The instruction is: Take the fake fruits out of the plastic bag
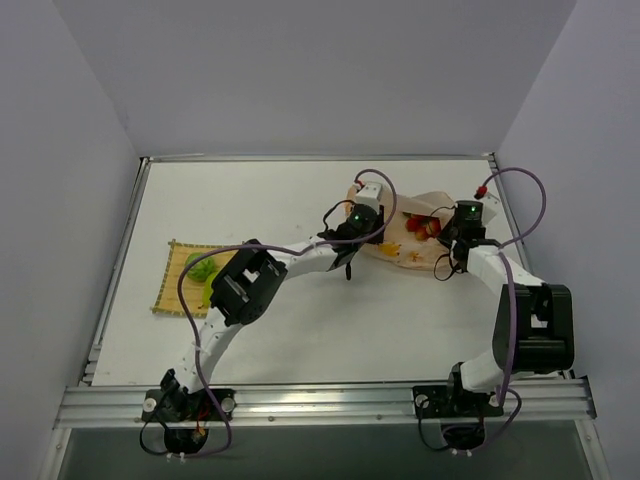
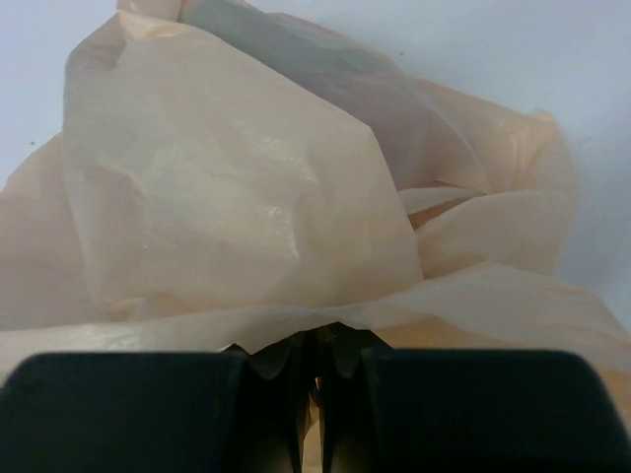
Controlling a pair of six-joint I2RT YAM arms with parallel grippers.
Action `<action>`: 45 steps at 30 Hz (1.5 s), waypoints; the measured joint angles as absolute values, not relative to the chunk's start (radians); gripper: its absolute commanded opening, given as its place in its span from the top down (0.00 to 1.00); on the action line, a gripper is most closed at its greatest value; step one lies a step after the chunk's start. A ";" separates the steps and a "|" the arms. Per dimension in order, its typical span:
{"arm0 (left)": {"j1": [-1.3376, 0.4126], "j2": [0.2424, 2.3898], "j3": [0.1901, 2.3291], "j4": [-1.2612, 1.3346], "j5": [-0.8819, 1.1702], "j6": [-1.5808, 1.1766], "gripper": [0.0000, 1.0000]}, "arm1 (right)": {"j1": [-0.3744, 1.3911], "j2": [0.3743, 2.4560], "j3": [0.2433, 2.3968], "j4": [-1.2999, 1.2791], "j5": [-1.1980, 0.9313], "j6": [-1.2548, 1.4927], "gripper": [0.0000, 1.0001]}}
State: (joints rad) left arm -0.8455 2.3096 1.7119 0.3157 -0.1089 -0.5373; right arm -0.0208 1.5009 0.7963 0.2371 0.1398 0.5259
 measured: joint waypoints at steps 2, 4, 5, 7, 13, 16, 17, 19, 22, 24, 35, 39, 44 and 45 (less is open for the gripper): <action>-0.834 2.297 1.660 0.326 -0.112 -0.536 0.96 | -0.018 1.496 0.793 0.249 0.092 0.516 1.00; -0.822 2.272 1.568 0.340 -0.120 -0.545 0.97 | 0.002 1.505 0.796 0.250 0.049 0.497 1.00; -0.820 2.259 1.529 0.341 -0.121 -0.550 0.98 | 0.027 1.511 0.801 0.246 0.024 0.487 1.00; -0.815 2.213 1.417 0.380 -0.133 -0.574 0.98 | 0.092 1.515 0.813 0.241 -0.031 0.465 1.00; -0.820 1.975 1.184 0.393 -0.154 -0.609 0.98 | 0.183 1.297 0.773 0.189 -0.169 0.441 1.00; -0.832 1.861 1.114 0.422 -0.160 -0.621 0.98 | 0.167 1.088 0.723 0.160 -0.163 0.453 1.00; -0.836 1.829 1.095 0.434 -0.162 -0.625 0.98 | 0.162 1.030 0.700 0.159 -0.154 0.467 1.00; -0.844 1.777 1.055 0.454 -0.164 -0.635 0.98 | 0.146 0.948 0.633 0.162 -0.126 0.502 1.00; -0.848 1.761 1.037 0.459 -0.163 -0.641 0.96 | 0.081 0.966 0.540 0.158 -0.115 0.547 1.00; -0.848 1.779 1.037 0.454 -0.163 -0.640 0.91 | 0.047 1.031 0.497 0.136 -0.100 0.561 1.00; -0.822 1.910 1.129 0.417 -0.124 -0.611 0.49 | 0.044 1.024 0.465 0.095 -0.022 0.560 0.29; -0.820 1.896 1.145 0.425 -0.104 -0.603 0.47 | 0.107 0.971 0.487 0.062 -0.023 0.539 0.28; -0.822 1.876 1.143 0.426 -0.105 -0.595 0.48 | 0.216 0.899 0.572 0.028 -0.059 0.523 0.30; -0.822 1.876 1.143 0.425 -0.105 -0.593 0.49 | 0.236 0.894 0.591 0.028 -0.067 0.520 0.31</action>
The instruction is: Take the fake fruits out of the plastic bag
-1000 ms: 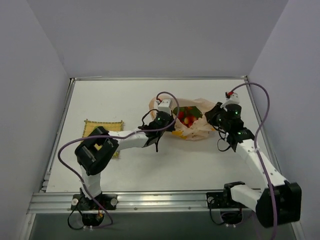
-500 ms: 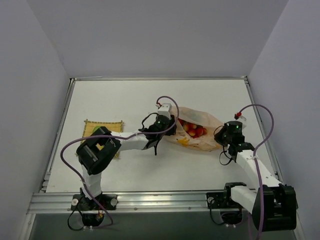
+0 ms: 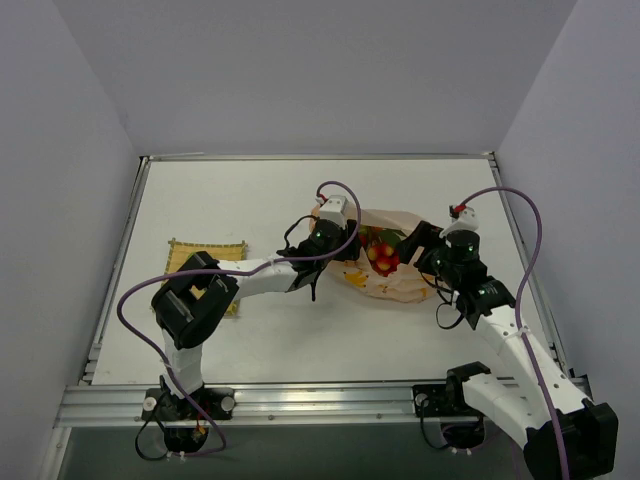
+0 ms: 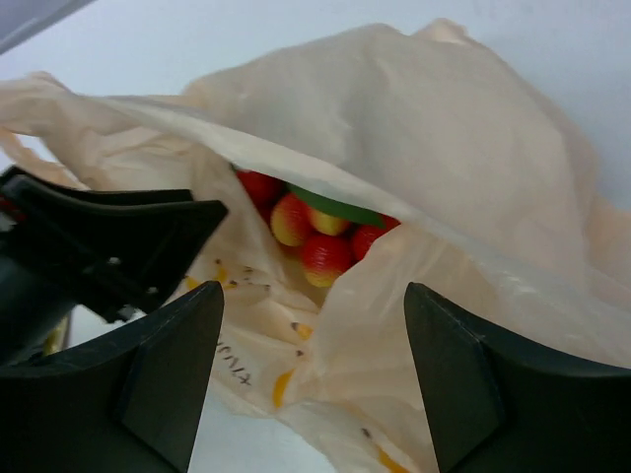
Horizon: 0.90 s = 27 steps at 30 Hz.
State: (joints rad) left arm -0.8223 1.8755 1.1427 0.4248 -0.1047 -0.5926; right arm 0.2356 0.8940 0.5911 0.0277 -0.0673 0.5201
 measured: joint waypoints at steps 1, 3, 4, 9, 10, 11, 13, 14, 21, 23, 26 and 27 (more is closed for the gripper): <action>-0.822 1.876 1.143 0.421 -0.105 -0.588 0.53 | 0.253 0.893 0.610 0.026 -0.076 0.518 0.32; -0.822 1.876 1.143 0.416 -0.105 -0.582 0.55 | 0.292 0.905 0.647 0.026 -0.084 0.511 0.35; -0.822 1.876 1.145 0.416 -0.106 -0.579 0.56 | 0.307 0.917 0.662 0.028 -0.086 0.508 0.39; -0.822 1.876 1.157 0.411 -0.109 -0.571 0.62 | 0.348 1.066 0.732 0.074 -0.090 0.499 0.45; -0.822 1.876 1.159 0.410 -0.109 -0.568 0.64 | 0.348 1.102 0.744 0.091 -0.090 0.498 0.50; -0.822 1.876 1.160 0.408 -0.109 -0.565 0.68 | 0.348 1.142 0.758 0.102 -0.089 0.495 0.54; -0.822 1.876 1.161 0.406 -0.109 -0.560 0.70 | 0.348 1.227 0.804 0.124 -0.089 0.490 0.64; -0.822 1.876 1.161 0.405 -0.109 -0.557 0.71 | 0.348 1.273 0.831 0.135 -0.087 0.487 0.64; -0.824 1.869 1.160 0.381 -0.109 -0.549 0.66 | 0.347 1.538 1.000 0.219 -0.032 0.464 0.69; -0.828 1.846 1.147 0.366 -0.109 -0.549 0.65 | 0.346 1.567 1.010 0.236 -0.022 0.463 0.73; -0.839 1.791 1.126 0.336 -0.113 -0.550 0.67 | 0.346 1.583 1.010 0.258 -0.012 0.470 0.74; -0.846 1.773 1.124 0.329 -0.114 -0.550 0.69 | 0.346 1.585 1.010 0.266 -0.010 0.472 0.74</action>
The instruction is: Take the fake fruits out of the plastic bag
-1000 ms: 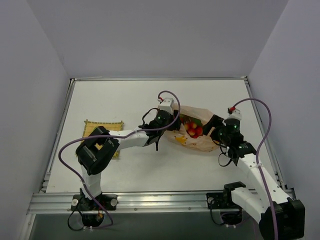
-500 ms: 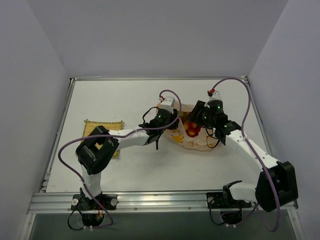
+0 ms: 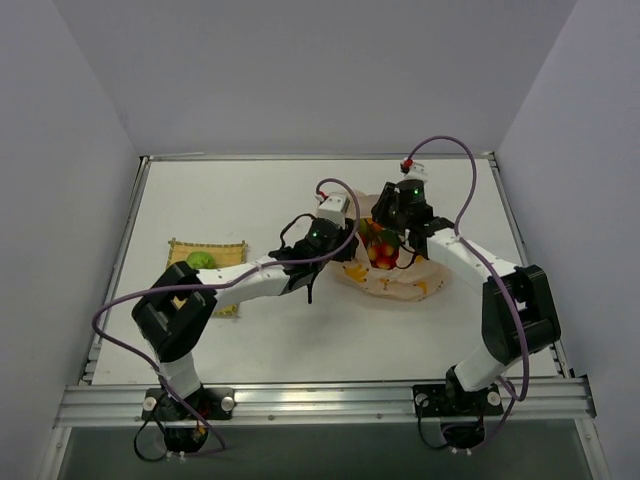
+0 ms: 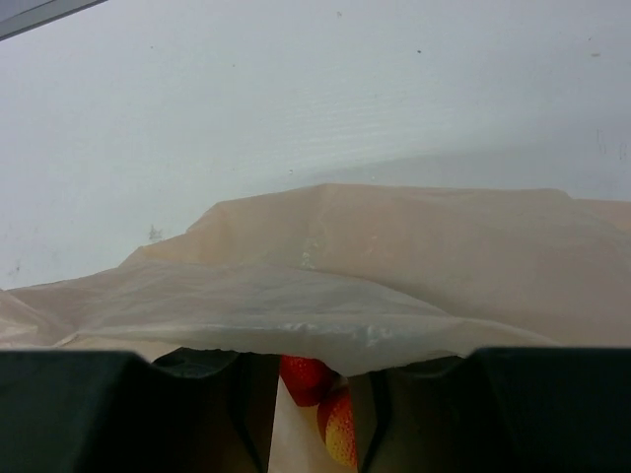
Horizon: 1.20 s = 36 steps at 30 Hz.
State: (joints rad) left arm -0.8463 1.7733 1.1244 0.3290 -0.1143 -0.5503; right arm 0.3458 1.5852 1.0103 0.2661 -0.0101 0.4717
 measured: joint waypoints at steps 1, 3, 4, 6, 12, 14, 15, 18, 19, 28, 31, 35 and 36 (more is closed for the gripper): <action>-0.854 1.757 1.124 0.326 -0.117 -0.553 0.69 | 0.346 1.585 1.010 0.272 -0.007 0.474 0.74; -0.870 1.730 1.127 0.324 -0.120 -0.566 0.71 | 0.346 1.584 1.010 0.287 -0.004 0.481 0.73; -0.876 1.727 1.134 0.323 -0.120 -0.574 0.72 | 0.346 1.582 1.008 0.295 -0.003 0.486 0.72; -0.885 1.739 1.168 0.305 -0.120 -0.593 0.72 | 0.346 1.567 0.992 0.303 -0.001 0.497 0.68; -0.882 1.856 1.320 0.280 -0.137 -0.649 0.71 | 0.346 1.435 0.914 0.295 0.006 0.524 0.51; -0.879 1.904 1.363 0.278 -0.150 -0.662 0.65 | 0.348 1.372 0.888 0.281 0.010 0.531 0.51; -0.876 1.928 1.380 0.276 -0.157 -0.665 0.63 | 0.348 1.332 0.869 0.277 0.015 0.535 0.51; -0.866 2.006 1.434 0.269 -0.173 -0.676 0.57 | 0.349 1.235 0.821 0.260 0.031 0.554 0.51; -0.862 2.028 1.451 0.267 -0.176 -0.678 0.56 | 0.352 1.202 0.804 0.252 0.037 0.560 0.52; -0.842 2.112 1.520 0.251 -0.226 -0.681 0.50 | 0.391 0.960 0.697 0.124 0.059 0.599 0.52; -0.842 2.132 1.555 0.251 -0.234 -0.680 0.48 | 0.401 0.900 0.670 0.074 0.082 0.604 0.46; -0.842 2.165 1.579 0.273 -0.233 -0.680 0.48 | 0.401 0.868 0.631 0.039 0.136 0.611 0.39; -0.842 2.177 1.584 0.280 -0.233 -0.680 0.49 | 0.401 0.874 0.622 0.035 0.148 0.613 0.38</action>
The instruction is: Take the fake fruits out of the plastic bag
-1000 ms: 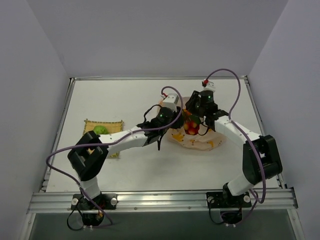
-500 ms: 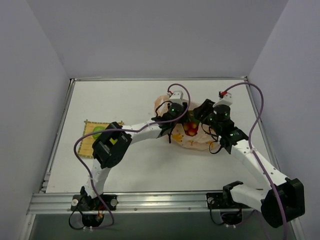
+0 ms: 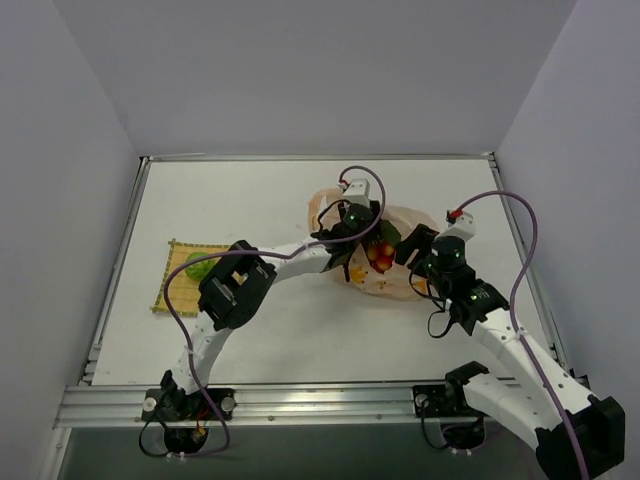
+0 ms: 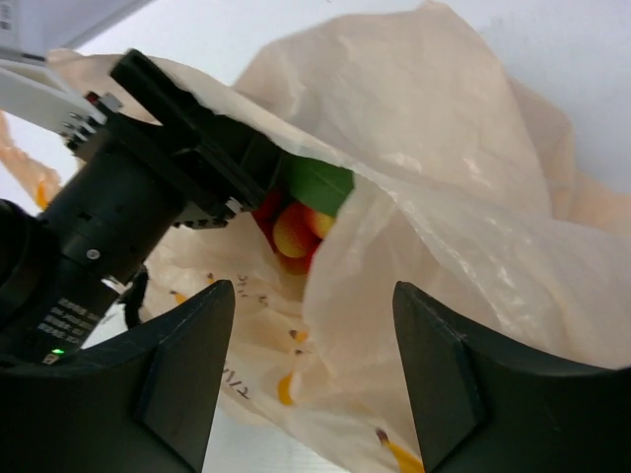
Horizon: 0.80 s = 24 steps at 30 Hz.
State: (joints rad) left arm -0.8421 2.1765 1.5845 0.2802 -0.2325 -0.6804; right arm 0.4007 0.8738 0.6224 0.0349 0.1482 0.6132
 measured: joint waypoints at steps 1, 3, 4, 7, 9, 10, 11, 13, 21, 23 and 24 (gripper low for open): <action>-0.842 2.192 1.590 0.290 -0.233 -0.680 0.50 | 0.401 0.883 0.614 0.030 0.159 0.616 0.38; -0.842 2.212 1.596 0.323 -0.237 -0.680 0.57 | 0.401 0.914 0.602 0.018 0.189 0.624 0.38; -0.841 2.215 1.599 0.328 -0.237 -0.679 0.60 | 0.401 0.927 0.599 0.017 0.200 0.625 0.38; -0.838 2.224 1.599 0.346 -0.237 -0.677 0.74 | 0.401 0.976 0.594 0.019 0.226 0.625 0.41; -0.836 2.231 1.598 0.358 -0.236 -0.675 0.83 | 0.401 0.994 0.582 0.027 0.232 0.626 0.44; -0.835 2.231 1.597 0.361 -0.234 -0.675 0.86 | 0.401 0.998 0.574 0.031 0.233 0.628 0.44; -0.834 2.231 1.594 0.368 -0.233 -0.675 0.90 | 0.400 1.000 0.566 0.034 0.235 0.628 0.44; -0.834 2.228 1.582 0.389 -0.229 -0.673 0.97 | 0.400 1.003 0.559 0.038 0.244 0.629 0.43; -0.836 2.138 1.449 0.435 -0.183 -0.676 0.98 | 0.376 1.143 0.574 0.138 0.251 0.633 0.41; -0.836 2.101 1.416 0.444 -0.165 -0.678 0.98 | 0.373 1.166 0.584 0.150 0.250 0.634 0.41; -0.838 2.084 1.402 0.447 -0.151 -0.678 0.98 | 0.373 1.169 0.590 0.155 0.249 0.635 0.40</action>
